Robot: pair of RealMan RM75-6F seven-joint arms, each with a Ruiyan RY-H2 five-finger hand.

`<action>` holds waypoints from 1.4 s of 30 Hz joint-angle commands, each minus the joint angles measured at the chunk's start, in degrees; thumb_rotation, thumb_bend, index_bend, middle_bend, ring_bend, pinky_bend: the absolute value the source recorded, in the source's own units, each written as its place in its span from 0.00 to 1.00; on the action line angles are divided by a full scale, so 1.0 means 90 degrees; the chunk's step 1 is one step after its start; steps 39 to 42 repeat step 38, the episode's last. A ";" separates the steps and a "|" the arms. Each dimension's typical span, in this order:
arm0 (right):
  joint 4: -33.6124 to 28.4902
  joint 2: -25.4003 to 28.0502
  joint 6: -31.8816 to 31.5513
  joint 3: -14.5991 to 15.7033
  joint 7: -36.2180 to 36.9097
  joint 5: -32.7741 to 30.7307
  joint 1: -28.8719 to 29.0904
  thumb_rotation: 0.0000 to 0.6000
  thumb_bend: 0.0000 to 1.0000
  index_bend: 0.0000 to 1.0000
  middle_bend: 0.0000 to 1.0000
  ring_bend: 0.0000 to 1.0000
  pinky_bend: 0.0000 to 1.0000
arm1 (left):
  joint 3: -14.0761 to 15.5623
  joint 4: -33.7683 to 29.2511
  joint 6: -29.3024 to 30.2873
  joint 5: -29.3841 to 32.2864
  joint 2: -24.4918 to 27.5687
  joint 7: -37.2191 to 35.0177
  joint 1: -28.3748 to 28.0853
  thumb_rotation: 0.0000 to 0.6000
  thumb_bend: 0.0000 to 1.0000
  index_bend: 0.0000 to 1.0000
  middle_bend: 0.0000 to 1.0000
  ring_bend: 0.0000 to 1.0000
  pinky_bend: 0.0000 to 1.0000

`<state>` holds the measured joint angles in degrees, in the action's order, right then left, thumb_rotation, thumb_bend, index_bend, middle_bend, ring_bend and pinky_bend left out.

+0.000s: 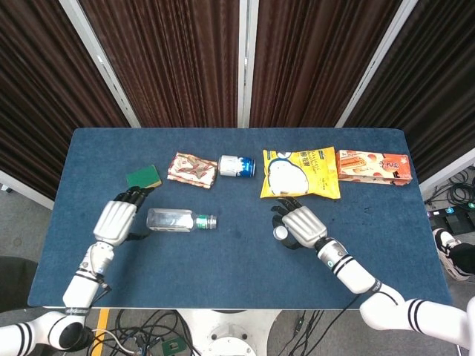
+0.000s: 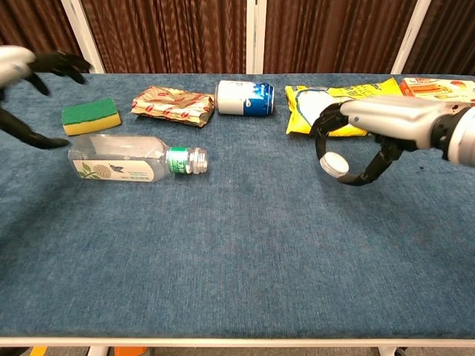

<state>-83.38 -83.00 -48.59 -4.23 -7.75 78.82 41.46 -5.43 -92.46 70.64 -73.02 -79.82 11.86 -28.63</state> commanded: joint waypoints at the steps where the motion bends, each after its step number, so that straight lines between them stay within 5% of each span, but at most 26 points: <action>1: 0.0327 -0.0276 0.0032 0.0077 -0.0160 -0.0049 0.0020 1.00 0.31 0.36 0.15 0.04 0.00 | 0.0002 -0.0085 0.0262 -0.0111 0.0281 -0.0321 0.0260 1.00 0.16 0.11 0.15 0.11 0.26; 5: 0.0506 -0.0385 0.0015 0.0166 -0.0198 -0.0062 -0.0044 1.00 0.31 0.33 0.14 0.03 0.00 | -0.0030 0.0034 0.0363 -0.0014 0.0484 -0.0590 0.0459 1.00 0.16 0.11 0.15 0.11 0.26; 8: 0.0453 -0.0248 -0.0141 0.0218 -0.0258 -0.0033 -0.0155 1.00 0.24 0.18 0.10 0.00 0.00 | -0.0035 0.0119 0.0443 0.0058 0.0679 -0.0710 0.0619 1.00 0.16 0.11 0.15 0.11 0.26; 15: -0.0037 0.0768 -0.1633 0.0067 0.0322 0.0116 -0.0978 1.00 0.20 0.04 0.07 0.00 0.00 | -0.0067 0.0346 0.0886 0.0419 0.1215 -0.0930 0.1226 1.00 0.13 0.11 0.15 0.11 0.25; 22: -0.0383 0.1731 -0.2601 0.0214 0.0963 0.0303 -0.1792 1.00 0.21 0.03 0.07 0.00 0.00 | 0.0057 0.0621 0.1354 0.0346 0.1376 -0.1109 0.1776 1.00 0.11 0.11 0.15 0.11 0.22; 31: -0.0811 0.2190 -0.4393 0.0575 0.1356 0.0944 -0.3081 1.00 0.23 0.03 0.04 0.00 0.00 | 0.0432 0.0406 0.2296 -0.0409 0.1312 -0.1104 0.2481 1.00 0.11 0.12 0.15 0.11 0.15; 42: -0.1043 0.2456 -0.4534 0.0796 0.1337 0.1103 -0.3490 1.00 0.24 0.03 0.02 0.00 0.00 | 0.0670 -0.0176 0.2294 -0.0520 0.1523 -0.0839 0.2779 1.00 0.11 0.12 0.15 0.11 0.12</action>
